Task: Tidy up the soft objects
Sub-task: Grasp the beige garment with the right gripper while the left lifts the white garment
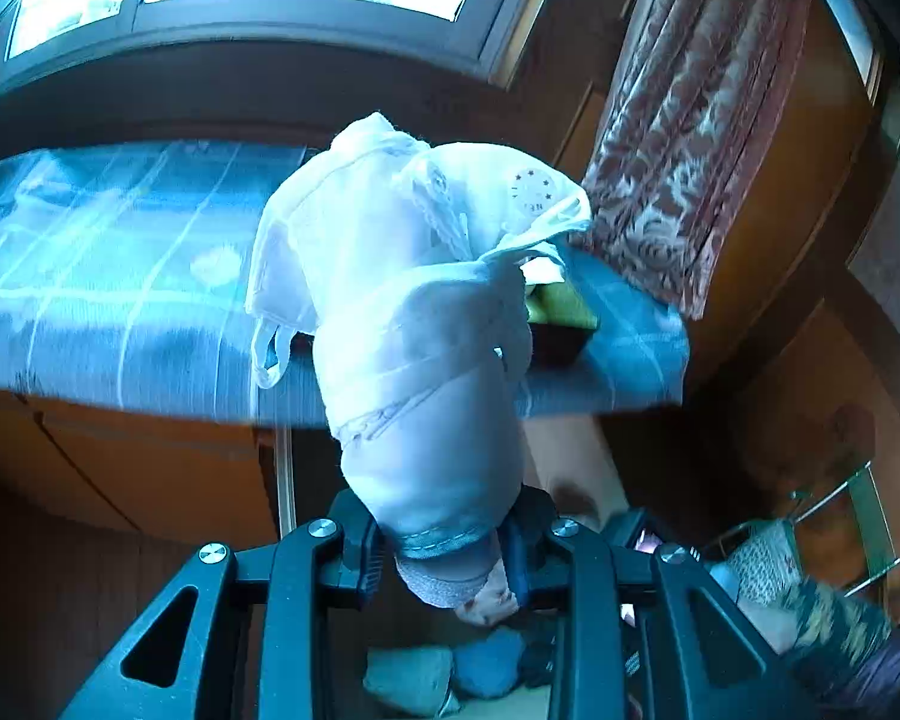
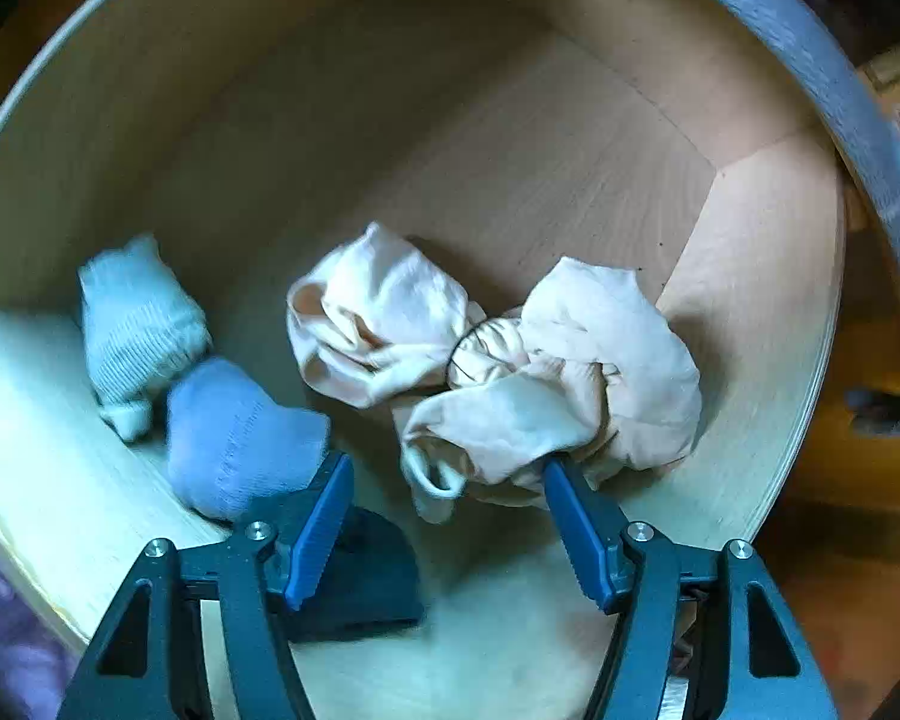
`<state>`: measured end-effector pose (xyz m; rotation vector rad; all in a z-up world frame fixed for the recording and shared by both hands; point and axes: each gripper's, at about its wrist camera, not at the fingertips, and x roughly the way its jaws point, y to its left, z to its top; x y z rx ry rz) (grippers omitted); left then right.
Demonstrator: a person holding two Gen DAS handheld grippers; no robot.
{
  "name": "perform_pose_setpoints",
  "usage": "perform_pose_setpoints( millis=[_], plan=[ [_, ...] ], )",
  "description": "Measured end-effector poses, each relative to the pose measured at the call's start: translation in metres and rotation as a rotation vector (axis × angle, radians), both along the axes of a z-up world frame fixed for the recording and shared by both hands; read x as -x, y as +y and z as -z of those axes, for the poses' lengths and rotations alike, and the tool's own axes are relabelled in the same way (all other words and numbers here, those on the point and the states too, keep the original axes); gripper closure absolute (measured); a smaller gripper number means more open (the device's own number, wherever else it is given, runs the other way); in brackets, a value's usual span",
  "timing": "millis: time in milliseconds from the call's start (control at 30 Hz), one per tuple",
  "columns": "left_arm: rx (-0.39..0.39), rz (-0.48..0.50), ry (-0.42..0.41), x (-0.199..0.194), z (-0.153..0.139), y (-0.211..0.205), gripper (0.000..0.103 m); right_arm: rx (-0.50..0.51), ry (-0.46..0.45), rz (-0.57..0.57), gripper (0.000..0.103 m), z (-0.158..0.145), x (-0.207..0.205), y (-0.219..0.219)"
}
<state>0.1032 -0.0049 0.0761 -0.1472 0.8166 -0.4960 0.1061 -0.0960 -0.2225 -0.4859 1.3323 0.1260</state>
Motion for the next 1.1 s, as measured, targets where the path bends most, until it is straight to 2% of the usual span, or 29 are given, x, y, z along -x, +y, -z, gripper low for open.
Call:
perform_pose_setpoints(
  millis=[200,300,367,433,633,767,800,833,933,1100],
  plan=[
    [0.031,0.002,-0.042,-0.024,-0.028,-0.01,0.072,-0.034,-0.023,0.085,0.038,-0.006,-0.006,0.002],
    [0.047,0.002,-0.047,-0.034,-0.036,-0.012,0.072,-0.066,-0.03,0.083,0.04,-0.009,-0.008,0.005],
    [0.06,0.005,-0.044,-0.04,-0.039,-0.012,0.072,-0.068,-0.049,0.137,0.042,-0.009,-0.011,0.0],
    [0.061,0.009,-0.044,-0.044,-0.042,-0.016,0.072,-0.007,-0.085,0.154,0.059,-0.007,-0.013,-0.002],
    [0.05,0.023,-0.03,-0.057,-0.039,-0.028,0.072,0.04,-0.076,0.171,0.065,0.006,-0.029,-0.001],
    [0.031,0.04,-0.007,-0.07,-0.033,-0.042,0.072,0.003,-0.046,0.208,0.066,0.017,-0.042,-0.005],
    [0.029,0.04,-0.002,-0.073,-0.032,-0.044,0.072,-0.02,-0.036,0.221,0.071,0.019,-0.045,-0.007],
    [0.029,0.041,0.007,-0.077,-0.03,-0.048,0.072,-0.036,-0.031,0.235,0.081,0.021,-0.048,-0.012],
    [0.017,0.048,0.025,-0.089,-0.025,-0.06,0.072,-0.086,-0.027,0.253,0.087,0.023,-0.056,-0.02],
    [-0.007,0.068,0.049,-0.109,-0.018,-0.08,0.072,-0.172,-0.024,0.275,0.09,0.02,-0.056,-0.032]
  ],
)
